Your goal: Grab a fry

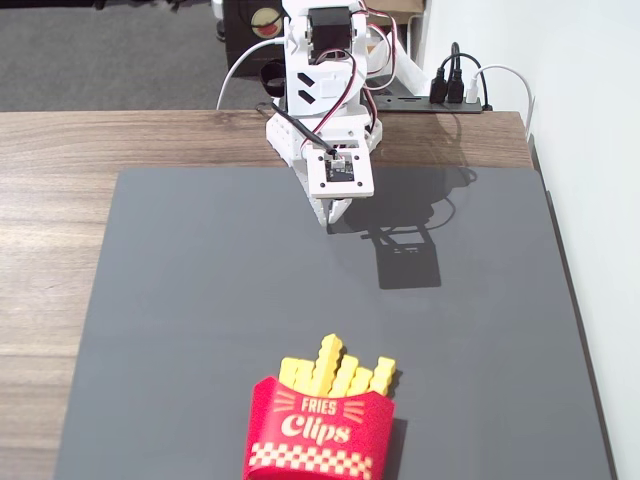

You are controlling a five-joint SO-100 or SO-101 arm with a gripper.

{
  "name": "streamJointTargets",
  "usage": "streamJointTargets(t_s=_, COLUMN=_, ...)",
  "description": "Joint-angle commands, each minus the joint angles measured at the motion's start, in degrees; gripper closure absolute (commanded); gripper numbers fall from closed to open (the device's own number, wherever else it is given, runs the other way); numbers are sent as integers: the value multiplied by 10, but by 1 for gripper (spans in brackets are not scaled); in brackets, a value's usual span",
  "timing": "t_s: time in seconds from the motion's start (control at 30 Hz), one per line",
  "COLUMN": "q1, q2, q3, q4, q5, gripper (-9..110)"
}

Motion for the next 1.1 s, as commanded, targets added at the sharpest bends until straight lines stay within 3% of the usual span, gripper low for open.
streamJointTargets(t_s=0.0, q1=-3, q2=4, q3=-2, q4=10, q5=-1, gripper=101)
streamJointTargets(t_s=1.07, q1=-17, q2=-17, q3=-13, q4=3, q5=25, gripper=101)
